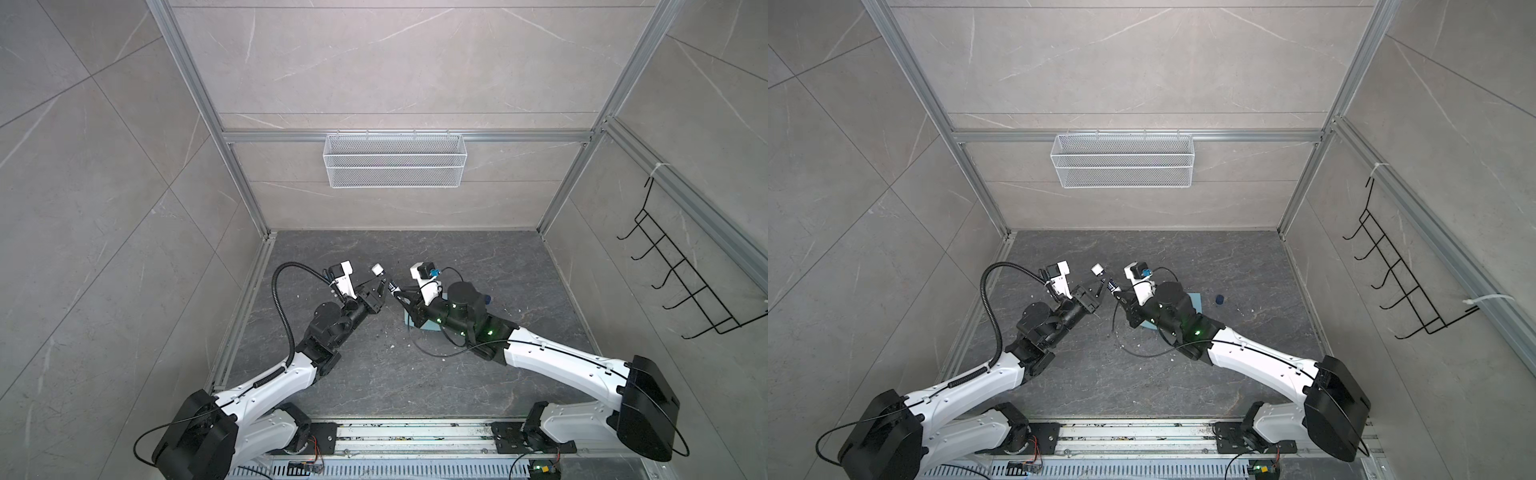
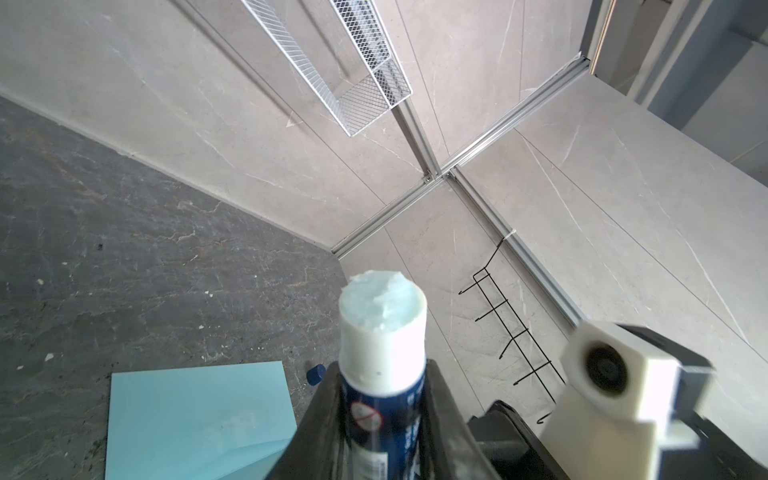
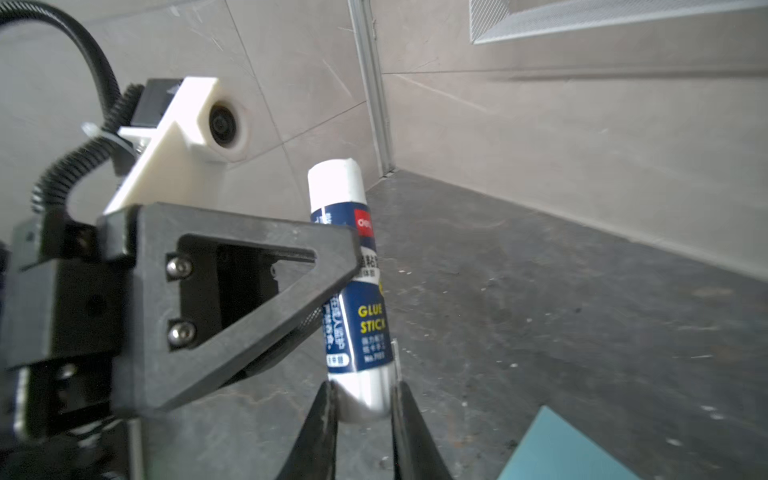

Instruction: Place the letter into the envelope and seal it

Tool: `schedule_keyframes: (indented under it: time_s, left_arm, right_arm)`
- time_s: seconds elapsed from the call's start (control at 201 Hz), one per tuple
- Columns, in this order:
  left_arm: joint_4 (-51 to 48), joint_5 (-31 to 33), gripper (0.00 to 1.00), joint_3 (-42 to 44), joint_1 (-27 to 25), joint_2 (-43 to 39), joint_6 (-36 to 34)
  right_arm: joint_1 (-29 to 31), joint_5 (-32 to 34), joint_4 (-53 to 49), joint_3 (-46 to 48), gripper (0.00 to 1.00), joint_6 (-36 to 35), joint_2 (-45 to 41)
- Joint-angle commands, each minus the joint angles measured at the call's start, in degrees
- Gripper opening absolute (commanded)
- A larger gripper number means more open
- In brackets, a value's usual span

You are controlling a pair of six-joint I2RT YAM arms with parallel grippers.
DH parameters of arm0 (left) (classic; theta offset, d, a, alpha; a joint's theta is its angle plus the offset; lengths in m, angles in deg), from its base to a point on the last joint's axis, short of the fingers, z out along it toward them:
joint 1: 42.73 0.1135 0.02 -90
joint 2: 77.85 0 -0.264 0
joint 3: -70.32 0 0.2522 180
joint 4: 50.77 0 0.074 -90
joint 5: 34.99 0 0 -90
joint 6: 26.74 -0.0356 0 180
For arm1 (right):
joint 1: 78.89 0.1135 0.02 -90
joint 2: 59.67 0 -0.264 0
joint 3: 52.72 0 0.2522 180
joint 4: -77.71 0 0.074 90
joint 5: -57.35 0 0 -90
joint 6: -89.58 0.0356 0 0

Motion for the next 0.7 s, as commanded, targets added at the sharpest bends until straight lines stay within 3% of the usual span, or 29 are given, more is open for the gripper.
schedule_keyframes:
  time_s: [0.0,0.154,0.319,0.513,0.697]
  left_arm:
    - [8.92,-10.7,0.0,0.11,-1.02,-0.03,-4.32]
    - [9.37,-11.55,0.0,-0.1,-0.99,0.19,-5.05]
    - [7.54,-9.81,0.0,-0.36,-1.02,-0.2,-4.63]
    - [4.13,-6.7,0.0,-0.52,-1.03,-1.12,-4.25]
    - [2.07,-4.64,0.0,-0.52,-1.03,-2.0,-3.98]
  right_arm:
    - [-6.19,-16.06,8.14,0.39,0.12,14.91,1.59]
    - [-9.74,-24.62,17.78,1.09,0.12,24.69,5.96]
    - [-9.89,-24.26,14.18,0.75,0.17,21.14,5.87]
    - [-9.47,-13.46,5.88,4.48,0.27,10.92,-3.19]
    - [-3.72,1.24,-5.46,4.58,0.54,-3.24,-10.2]
